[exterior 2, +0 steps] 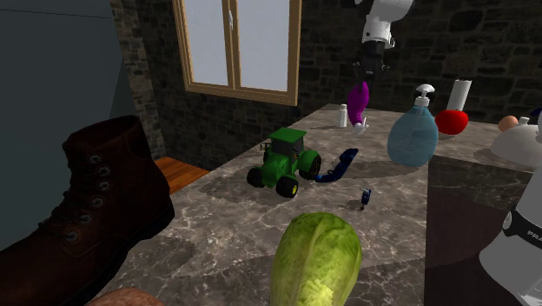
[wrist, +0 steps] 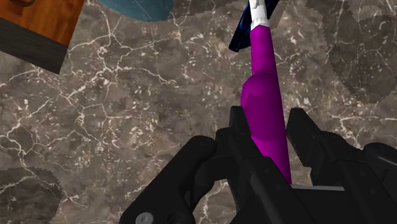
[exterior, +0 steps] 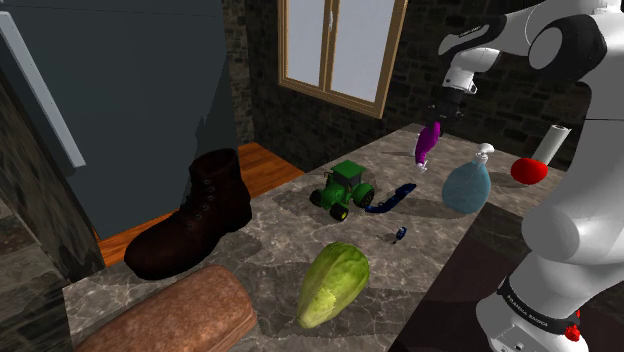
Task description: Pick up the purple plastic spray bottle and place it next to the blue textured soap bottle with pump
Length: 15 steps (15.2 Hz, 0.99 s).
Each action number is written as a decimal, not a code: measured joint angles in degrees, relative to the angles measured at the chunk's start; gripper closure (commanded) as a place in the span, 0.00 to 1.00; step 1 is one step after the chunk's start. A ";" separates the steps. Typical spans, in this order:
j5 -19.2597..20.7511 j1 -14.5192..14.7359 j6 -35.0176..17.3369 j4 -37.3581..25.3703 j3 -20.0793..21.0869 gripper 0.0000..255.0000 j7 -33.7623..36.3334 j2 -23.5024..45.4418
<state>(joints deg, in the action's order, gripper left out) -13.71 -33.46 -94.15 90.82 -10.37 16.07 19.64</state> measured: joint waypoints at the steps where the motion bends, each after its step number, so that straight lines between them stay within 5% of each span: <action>1: -0.06 0.06 -0.70 0.54 0.04 1.00 -0.07 0.17; 15: -1.04 0.19 -9.99 6.68 0.34 1.00 -2.02 3.43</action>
<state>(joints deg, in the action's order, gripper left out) -14.75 -33.28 -104.14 97.49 -10.03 14.05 23.06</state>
